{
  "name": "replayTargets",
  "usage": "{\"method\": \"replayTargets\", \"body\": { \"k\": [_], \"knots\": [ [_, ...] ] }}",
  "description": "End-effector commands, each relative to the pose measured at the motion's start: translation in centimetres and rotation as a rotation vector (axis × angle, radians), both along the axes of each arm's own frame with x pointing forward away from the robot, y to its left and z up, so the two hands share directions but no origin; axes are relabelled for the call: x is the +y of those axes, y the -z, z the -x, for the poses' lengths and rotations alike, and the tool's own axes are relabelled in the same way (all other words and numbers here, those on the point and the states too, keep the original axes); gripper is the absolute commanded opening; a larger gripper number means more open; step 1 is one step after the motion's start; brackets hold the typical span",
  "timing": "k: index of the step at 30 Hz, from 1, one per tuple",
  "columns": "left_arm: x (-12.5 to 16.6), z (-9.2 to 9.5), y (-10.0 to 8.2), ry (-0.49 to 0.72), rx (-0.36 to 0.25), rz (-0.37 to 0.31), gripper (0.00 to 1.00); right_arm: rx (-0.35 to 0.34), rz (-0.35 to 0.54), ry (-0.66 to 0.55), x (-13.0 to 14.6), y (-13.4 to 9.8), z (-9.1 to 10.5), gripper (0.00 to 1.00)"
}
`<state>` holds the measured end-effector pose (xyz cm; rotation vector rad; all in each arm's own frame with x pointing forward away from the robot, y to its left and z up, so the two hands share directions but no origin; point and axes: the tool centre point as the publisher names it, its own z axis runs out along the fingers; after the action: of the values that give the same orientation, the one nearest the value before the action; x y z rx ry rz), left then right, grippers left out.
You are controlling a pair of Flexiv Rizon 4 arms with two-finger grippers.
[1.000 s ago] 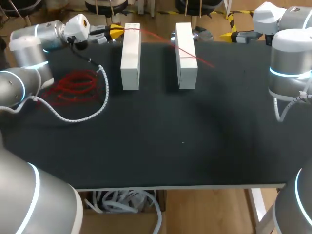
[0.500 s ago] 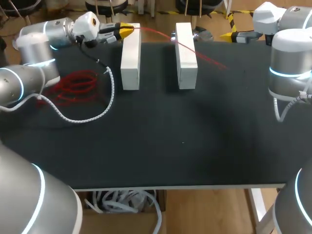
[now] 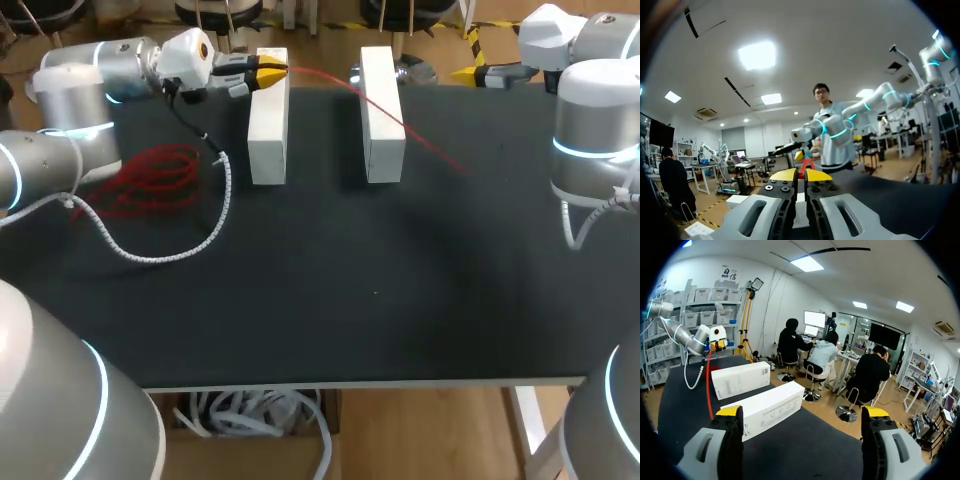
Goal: Grab the tape and strap the tape.
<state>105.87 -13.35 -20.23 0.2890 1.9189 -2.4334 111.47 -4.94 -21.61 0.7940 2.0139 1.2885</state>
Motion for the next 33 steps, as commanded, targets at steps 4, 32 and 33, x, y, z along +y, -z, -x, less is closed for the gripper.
{"method": "replayTargets", "body": {
  "k": [4,32,33],
  "knots": [
    [-1.0,1.4,-0.8,-0.484,0.091,-0.038,0.00,-0.001,-0.001,0.000,0.0,0.0,0.0,1.00],
    [-4.2,3.1,-1.2,-0.349,0.077,0.181,0.00,-0.001,-0.001,0.000,0.0,0.0,0.0,1.00],
    [-4.2,3.1,-1.3,-0.343,0.085,0.179,0.00,-0.001,-0.001,0.000,0.0,0.0,0.0,1.00]
  ]
}}
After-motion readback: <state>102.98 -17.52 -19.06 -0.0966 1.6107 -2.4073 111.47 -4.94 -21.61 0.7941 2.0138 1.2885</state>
